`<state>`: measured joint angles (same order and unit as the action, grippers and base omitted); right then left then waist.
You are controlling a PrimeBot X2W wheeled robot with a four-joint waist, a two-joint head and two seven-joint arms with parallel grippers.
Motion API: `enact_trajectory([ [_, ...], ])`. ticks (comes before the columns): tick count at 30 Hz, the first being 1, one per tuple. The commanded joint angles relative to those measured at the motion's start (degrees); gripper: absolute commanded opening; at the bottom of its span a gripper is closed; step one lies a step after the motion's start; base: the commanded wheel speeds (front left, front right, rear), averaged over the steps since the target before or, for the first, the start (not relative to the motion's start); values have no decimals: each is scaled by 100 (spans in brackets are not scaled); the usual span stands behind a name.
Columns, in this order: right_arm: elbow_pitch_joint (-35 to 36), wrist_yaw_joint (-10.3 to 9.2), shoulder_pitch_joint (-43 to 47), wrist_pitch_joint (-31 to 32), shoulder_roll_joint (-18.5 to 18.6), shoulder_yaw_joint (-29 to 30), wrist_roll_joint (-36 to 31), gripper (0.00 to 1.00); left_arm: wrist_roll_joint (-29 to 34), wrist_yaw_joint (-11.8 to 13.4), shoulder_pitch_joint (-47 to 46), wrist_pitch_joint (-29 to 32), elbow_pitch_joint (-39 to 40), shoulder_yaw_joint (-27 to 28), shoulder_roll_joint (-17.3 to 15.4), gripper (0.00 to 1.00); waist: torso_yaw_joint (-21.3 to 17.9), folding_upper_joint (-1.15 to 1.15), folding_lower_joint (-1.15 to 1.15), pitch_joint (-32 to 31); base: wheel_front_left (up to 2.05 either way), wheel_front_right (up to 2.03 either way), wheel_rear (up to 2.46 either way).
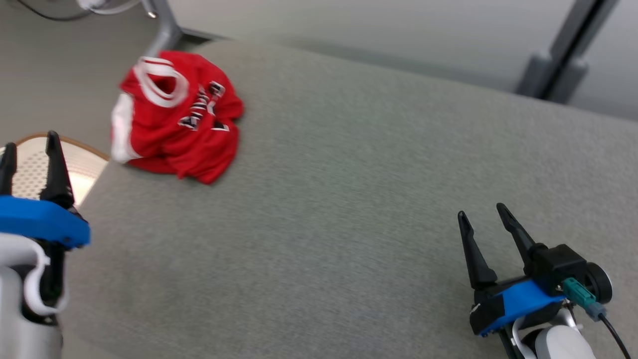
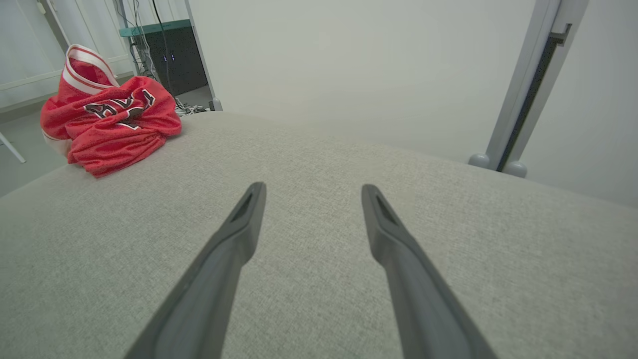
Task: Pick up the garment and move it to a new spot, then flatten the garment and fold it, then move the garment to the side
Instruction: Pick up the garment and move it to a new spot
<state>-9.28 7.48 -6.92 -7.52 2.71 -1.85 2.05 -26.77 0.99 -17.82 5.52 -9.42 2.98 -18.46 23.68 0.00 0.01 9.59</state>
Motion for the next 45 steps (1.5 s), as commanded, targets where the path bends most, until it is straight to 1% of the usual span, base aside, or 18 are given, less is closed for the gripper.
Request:
enact_trajectory([
  [1, 114, 3, -130, 48, 32, -35, -69, 100, -217, -111, -304, 144, -240, 112, -91, 100, -177, 0, -1, 189, 0, 0, 0],
  [4, 298, 3, -246, 134, 34, -54, -172, 100, -430, -252, -707, 523, -705, 224, -394, 100, -512, 0, -1, 550, 0, 0, 0],
  [7, 499, 3, -347, 208, 31, -66, -265, 100, -677, -385, -1094, 828, -1042, 363, -626, 100, -850, 0, -1, 932, 0, 0, 0],
  [10, 675, 3, -427, 265, 33, -7, -360, 100, -889, -447, -1357, 1085, -1271, 494, -797, 100, -1164, 0, -1, 1294, 0, 0, 0],
  [11, 740, 3, -452, 285, 30, 6, -361, 100, -944, -425, -1430, 1140, -1341, 568, -896, 100, -1278, 0, -1, 1417, 0, 0, 0],
  [14, 881, 3, -514, 297, 29, 45, -403, 100, -931, -264, -1554, 1248, -1534, 709, -1108, 100, -1566, 0, -1, 1698, 0, 0, 0],
  [17, 1006, 3, -586, 282, 28, 85, -367, 100, -788, 117, -1556, 1340, -1817, 841, -1321, 100, -1808, 0, -1, 1925, 0, 0, 0],
  [20, 1017, 3, -593, 238, 26, 126, -312, 100, -725, 406, -1617, 1448, -2063, 889, -1403, 100, -1957, 0, -1, 2020, 0, 0, 0],
  [21, 993, 3, -596, 217, 26, 130, -284, 100, -711, 472, -1629, 1529, -2140, 872, -1416, 55, -1987, 0, -1, 2021, 0, 0, 0],
  [22, 962, 3, -603, 195, 26, 137, -266, 100, -710, 503, -1657, 1583, -2191, 858, -1428, 14, -2012, 0, -1, 2005, 0, 0, 0],
  [23, 926, 3, -608, 172, 26, 127, -231, 100, -721, 501, -1680, 1619, -2233, 847, -1438, 0, -2033, 0, -1, 1966, 0, 0, 0],
  [27, 807, 3, -613, 80, 26, 105, -128, 100, -686, 437, -1757, 1672, -2208, 801, -1553, 0, -2067, 0, -1, 1767, 0, 0, 0],
  [33, 470, 3, -528, -107, 28, 77, 84, 100, -506, 132, -2139, 1618, -1803, 554, -1855, 0, -2053, 0, -1, 1058, 0, 0, 0],
  [36, 279, 3, -457, -193, 26, 67, 206, 100, -482, -23, -2523, 1737, -1521, 364, -1921, 0, -2051, 0, -1, 656, 0, 0, 0],
  [40, 54, 3, -342, -281, 29, 15, 346, 100, -440, -248, -3202, 2005, -1075, -34, -1836, 0, -2113, 0, -1, 103, 0, 0, 0],
  [41, 20, 3, -306, -288, 28, 7, 368, 100, -458, -286, -3388, 2099, -973, -141, -1774, 0, -2142, 0, -1, 4, 0, 0, 0],
  [43, -44, 3, -252, -298, 30, 9, 437, 100, -536, -386, -3762, 2265, -710, -374, -1561, 0, -2224, 0, -1, -177, 0, 0, 0],
  [45, -92, 3, -193, -312, 30, 74, 508, 100, -613, -429, -4088, 2401, -492, -587, -1317, 0, -2301, 0, -1, -335, 0, 0, 0],
])
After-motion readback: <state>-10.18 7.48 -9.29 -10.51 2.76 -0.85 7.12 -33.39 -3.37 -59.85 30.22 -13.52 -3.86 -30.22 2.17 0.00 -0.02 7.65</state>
